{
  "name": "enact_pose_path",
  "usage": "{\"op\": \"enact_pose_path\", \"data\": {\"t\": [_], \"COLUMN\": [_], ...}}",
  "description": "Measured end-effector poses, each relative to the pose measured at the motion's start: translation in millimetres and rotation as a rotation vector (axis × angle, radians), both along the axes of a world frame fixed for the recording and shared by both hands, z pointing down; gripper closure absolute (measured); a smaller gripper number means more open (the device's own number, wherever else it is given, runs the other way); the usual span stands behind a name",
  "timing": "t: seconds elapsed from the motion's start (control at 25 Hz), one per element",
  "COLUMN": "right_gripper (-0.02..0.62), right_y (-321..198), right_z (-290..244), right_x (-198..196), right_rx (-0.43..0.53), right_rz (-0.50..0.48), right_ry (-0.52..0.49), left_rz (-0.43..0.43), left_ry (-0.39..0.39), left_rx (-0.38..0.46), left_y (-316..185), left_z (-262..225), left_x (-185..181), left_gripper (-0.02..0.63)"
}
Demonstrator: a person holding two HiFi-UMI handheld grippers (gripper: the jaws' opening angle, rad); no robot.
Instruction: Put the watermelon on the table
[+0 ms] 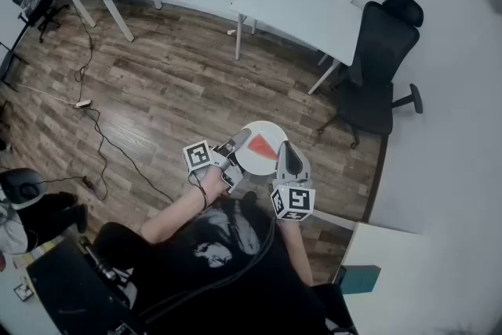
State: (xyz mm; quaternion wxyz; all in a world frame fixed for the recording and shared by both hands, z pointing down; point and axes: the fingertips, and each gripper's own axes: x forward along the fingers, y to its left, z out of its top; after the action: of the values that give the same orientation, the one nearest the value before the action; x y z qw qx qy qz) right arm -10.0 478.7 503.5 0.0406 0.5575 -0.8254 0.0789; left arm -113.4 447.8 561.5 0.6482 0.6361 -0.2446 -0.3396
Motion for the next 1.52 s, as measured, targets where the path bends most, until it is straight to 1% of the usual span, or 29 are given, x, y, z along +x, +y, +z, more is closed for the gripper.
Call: {"op": "enact_pose_path", "data": {"t": [0.16, 0.36, 0.56, 0.76, 0.92, 1.04, 1.16, 1.28, 1.4, 1.52], "right_gripper": [0.583, 0.583, 0.583, 0.583, 0.583, 0.583, 0.583, 0.583, 0.583, 0.583], "right_y": [-2.7, -3.3, -4.0, -17.9, -28.3, -38.8, -54.6, -79.4, -121.2, -168.9], "right_z": [1.8, 8.1, 15.5, 23.7, 34.0, 41.1, 48.0, 52.1, 51.1, 44.7], "right_x": [2.5, 11.3, -0.1, -13.4, -31.3, -34.7, -36.4, -36.3, -28.7, -11.7], "right_rx": [-0.001, -0.008, -0.025, -0.046, -0.076, -0.098, -0.115, -0.124, -0.111, -0.091], "right_rz": [0.007, 0.023, 0.038, 0.042, 0.044, 0.054, 0.058, 0.037, 0.011, 0.001], "right_ry": [-0.001, -0.012, -0.010, -0.053, -0.013, -0.001, -0.003, -0.001, -0.001, -0.014], "left_rz": [0.003, -0.015, -0.043, -0.061, -0.053, -0.044, -0.040, -0.036, -0.018, -0.019], "left_ry": [-0.010, -0.011, 0.014, 0.017, 0.006, -0.009, -0.001, 0.013, 0.011, -0.005], "left_rx": [-0.003, -0.016, -0.018, -0.026, -0.029, -0.029, -0.028, -0.040, -0.053, -0.029], "left_y": [-2.2, -3.2, -3.2, -16.4, -30.6, -48.5, -67.6, -87.1, -122.4, -170.9], "left_z": [2.0, 7.8, 7.4, 12.2, 18.1, 21.0, 21.5, 25.9, 31.1, 27.3], "left_x": [-0.9, -5.5, -28.5, -51.0, -73.8, -85.3, -88.7, -80.1, -63.9, -47.3], "left_gripper": [0.565, 0.565, 0.563, 0.563, 0.564, 0.563, 0.564, 0.563, 0.563, 0.563]}}
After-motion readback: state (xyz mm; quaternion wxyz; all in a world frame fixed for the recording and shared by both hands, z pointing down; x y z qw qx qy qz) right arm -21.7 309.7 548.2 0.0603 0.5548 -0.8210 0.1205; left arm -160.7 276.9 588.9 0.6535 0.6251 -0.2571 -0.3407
